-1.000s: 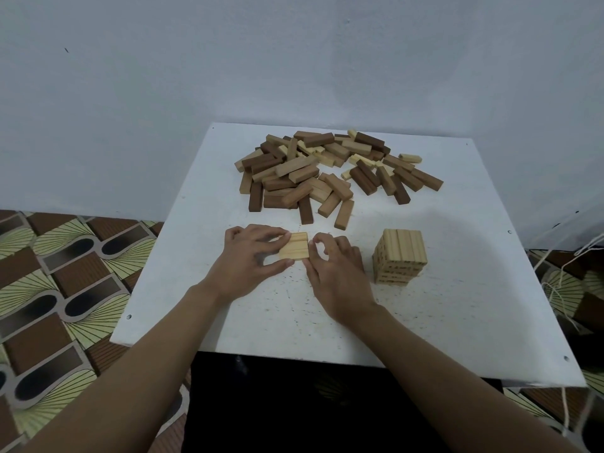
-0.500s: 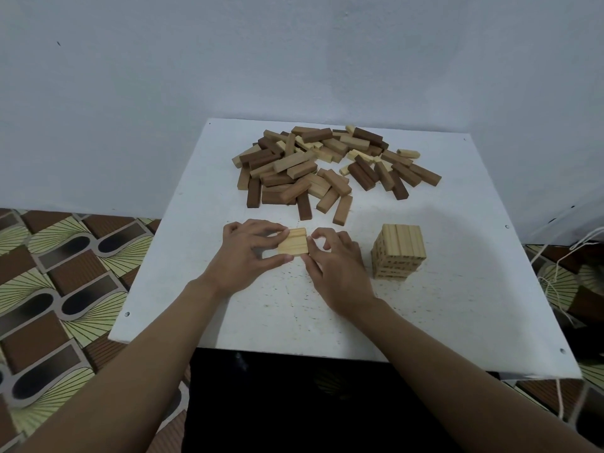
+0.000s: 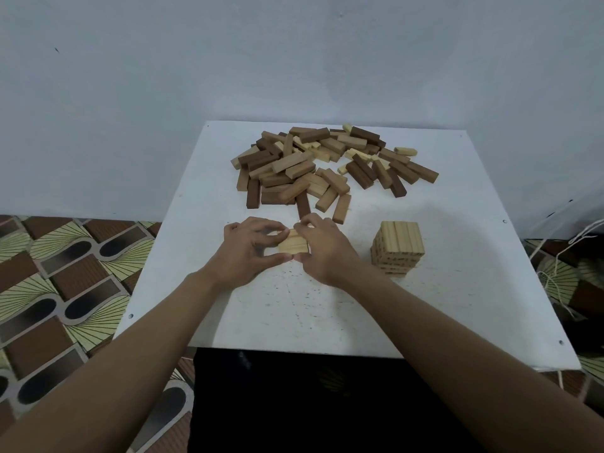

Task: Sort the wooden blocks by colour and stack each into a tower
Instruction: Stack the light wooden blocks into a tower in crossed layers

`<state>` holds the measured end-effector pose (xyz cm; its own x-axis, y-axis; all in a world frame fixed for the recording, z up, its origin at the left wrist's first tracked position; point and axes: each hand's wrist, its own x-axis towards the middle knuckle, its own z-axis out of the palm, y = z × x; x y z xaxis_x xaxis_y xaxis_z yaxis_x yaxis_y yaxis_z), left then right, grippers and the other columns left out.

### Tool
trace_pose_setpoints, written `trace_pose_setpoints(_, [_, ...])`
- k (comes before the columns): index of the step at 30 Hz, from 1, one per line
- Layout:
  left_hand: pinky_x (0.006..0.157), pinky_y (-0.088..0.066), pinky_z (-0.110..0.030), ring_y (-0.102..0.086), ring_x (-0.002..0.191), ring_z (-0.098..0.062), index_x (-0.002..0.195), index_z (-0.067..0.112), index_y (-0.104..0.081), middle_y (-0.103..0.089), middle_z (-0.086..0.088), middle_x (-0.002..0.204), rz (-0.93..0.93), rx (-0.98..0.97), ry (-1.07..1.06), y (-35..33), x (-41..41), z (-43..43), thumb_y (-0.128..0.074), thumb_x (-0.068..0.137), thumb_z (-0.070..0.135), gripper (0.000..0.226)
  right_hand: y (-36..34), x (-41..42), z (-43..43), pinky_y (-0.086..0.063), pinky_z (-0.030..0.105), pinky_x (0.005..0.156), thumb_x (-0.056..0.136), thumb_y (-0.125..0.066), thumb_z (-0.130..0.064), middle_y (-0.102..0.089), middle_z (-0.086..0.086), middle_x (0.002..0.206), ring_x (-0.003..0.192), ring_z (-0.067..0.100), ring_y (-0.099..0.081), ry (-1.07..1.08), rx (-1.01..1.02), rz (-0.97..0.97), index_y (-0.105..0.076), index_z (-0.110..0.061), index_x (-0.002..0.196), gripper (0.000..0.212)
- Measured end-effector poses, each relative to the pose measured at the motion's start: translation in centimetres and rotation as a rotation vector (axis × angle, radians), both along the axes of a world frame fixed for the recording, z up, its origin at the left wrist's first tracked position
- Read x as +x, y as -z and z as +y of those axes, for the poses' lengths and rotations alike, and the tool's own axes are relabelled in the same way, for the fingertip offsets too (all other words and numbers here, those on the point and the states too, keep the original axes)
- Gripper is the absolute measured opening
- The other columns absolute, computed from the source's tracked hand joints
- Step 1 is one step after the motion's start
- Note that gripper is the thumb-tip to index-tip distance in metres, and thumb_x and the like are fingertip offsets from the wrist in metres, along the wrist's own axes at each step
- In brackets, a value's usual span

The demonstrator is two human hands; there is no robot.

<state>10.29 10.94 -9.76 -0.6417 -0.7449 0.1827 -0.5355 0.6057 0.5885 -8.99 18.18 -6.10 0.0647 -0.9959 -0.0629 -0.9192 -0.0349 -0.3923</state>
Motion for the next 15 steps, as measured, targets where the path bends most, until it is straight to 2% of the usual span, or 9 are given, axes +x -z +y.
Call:
trace_pose_setpoints(2, [0.104,-0.033,-0.055,-0.049,0.127,-0.008,0.119,0.033,-0.076,-0.063,0.018,0.130,-0.025,-0.029,0.012,-0.2,0.0,-0.2,-0.065,0.080,0.068,0.054,-0.4,0.0,-0.3,-0.042,0.031,0.093,0.092,-0.068,-0.027,-0.044,0.002,0.138,0.118,0.022,-0.043,-0.029,0.004,0.015,-0.053,-0.011,0.136,0.049])
trace_pose_setpoints(5, [0.097,-0.044,-0.049,-0.054,0.115,-0.012,0.115,0.028,-0.078,-0.069,0.014,0.120,-0.026,-0.042,0.002,-1.0,-0.4,-0.4,-0.078,0.075,0.063,0.054,-0.7,0.0,-0.7,-0.039,0.028,0.089,0.093,-0.068,-0.028,-0.045,0.002,0.134,0.114,0.020,-0.044,-0.060,0.015,0.054,-0.055,-0.012,0.132,0.044])
trace_pose_setpoints(8, [0.095,-0.046,-0.033,-0.055,0.111,-0.013,0.121,0.021,-0.076,-0.071,0.008,0.116,-0.027,-0.043,-0.023,-1.7,-0.7,-0.2,-0.086,0.072,0.051,0.058,-1.1,0.2,-0.9,-0.041,0.029,0.091,0.094,-0.066,-0.026,-0.044,0.004,0.132,0.114,0.021,-0.045,-0.086,0.028,0.097,-0.053,-0.010,0.131,0.043])
trace_pose_setpoints(11, [0.088,-0.035,-0.014,-0.050,0.108,-0.011,0.129,0.020,-0.069,-0.063,0.005,0.114,-0.095,-0.042,0.004,-1.8,-0.5,-0.5,-0.083,0.076,0.053,0.064,-1.2,0.7,-0.7,-0.041,0.031,0.088,0.096,-0.063,-0.021,-0.041,0.010,0.131,0.113,0.024,-0.044,-0.118,0.032,0.169,-0.047,-0.005,0.133,0.043])
trace_pose_setpoints(12, [0.088,-0.036,-0.015,-0.048,0.107,-0.011,0.128,0.020,-0.069,-0.060,0.006,0.112,-0.118,-0.034,0.029,-1.8,-0.4,-0.8,-0.082,0.078,0.054,0.062,-1.2,0.8,-0.6,-0.039,0.031,0.083,0.096,-0.062,-0.019,-0.040,0.011,0.130,0.112,0.024,-0.043,-0.123,0.028,0.193,-0.046,-0.005,0.133,0.043])
trace_pose_setpoints(15, [0.089,-0.043,-0.030,-0.046,0.103,-0.010,0.120,0.023,-0.065,-0.058,0.009,0.111,-0.195,-0.043,0.070,-2.2,-0.4,-1.3,-0.070,0.078,0.070,0.063,-1.2,0.8,-0.5,-0.036,0.033,0.080,0.097,-0.060,-0.022,-0.039,0.011,0.130,0.112,0.025,-0.042,-0.128,0.008,0.212,-0.042,-0.006,0.135,0.045])
